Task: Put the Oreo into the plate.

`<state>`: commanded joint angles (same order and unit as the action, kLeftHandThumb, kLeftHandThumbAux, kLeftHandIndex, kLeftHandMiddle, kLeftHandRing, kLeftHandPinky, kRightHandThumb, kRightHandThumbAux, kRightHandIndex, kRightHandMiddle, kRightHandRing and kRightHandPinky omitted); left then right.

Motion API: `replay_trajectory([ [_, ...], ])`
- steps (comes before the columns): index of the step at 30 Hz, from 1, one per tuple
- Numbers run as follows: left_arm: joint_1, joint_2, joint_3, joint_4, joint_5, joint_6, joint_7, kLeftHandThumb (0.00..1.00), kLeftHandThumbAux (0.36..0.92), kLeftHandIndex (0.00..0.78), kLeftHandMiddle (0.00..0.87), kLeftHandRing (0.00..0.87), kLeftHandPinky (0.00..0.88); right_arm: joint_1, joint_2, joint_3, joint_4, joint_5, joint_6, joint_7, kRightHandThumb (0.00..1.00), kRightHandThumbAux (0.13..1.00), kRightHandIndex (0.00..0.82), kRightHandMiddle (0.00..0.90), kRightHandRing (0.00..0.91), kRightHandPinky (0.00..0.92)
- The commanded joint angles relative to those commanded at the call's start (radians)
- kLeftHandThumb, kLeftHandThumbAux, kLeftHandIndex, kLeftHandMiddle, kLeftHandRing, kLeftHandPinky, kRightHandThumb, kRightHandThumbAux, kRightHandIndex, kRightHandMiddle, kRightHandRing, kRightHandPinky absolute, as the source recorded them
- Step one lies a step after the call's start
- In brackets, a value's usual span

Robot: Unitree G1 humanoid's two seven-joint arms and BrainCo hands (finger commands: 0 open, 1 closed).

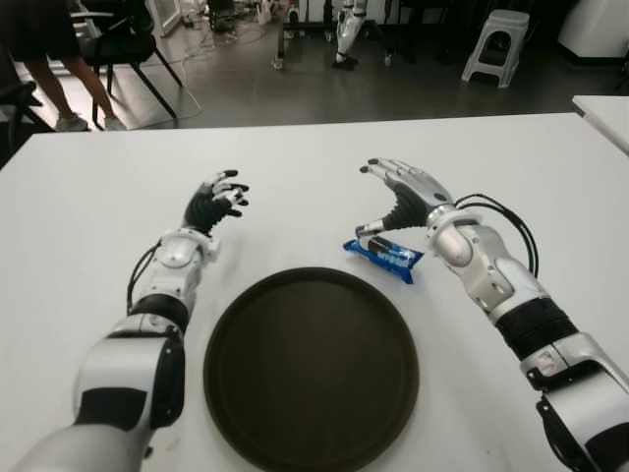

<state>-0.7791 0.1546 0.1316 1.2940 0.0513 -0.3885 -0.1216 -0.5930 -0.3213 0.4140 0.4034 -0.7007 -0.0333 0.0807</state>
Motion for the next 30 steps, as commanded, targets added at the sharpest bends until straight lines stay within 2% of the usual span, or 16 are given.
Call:
replay_trajectory([
  [18,-0.001,0.000,0.006,0.002,-0.007,0.005,-0.001,0.268,0.621,0.185,0.323,0.381,0.435,0.063,-0.038,0.017,-0.211,-0.071,0.120,0.095,0.000,0.629,0.000,0.000,0.000,0.000],
  [30,0.000,-0.001,0.003,0.000,-0.005,0.000,0.000,0.267,0.616,0.184,0.328,0.386,0.436,0.048,-0.046,0.047,-0.228,-0.134,0.206,0.195,0.000,0.677,0.000,0.000,0.000,0.000],
])
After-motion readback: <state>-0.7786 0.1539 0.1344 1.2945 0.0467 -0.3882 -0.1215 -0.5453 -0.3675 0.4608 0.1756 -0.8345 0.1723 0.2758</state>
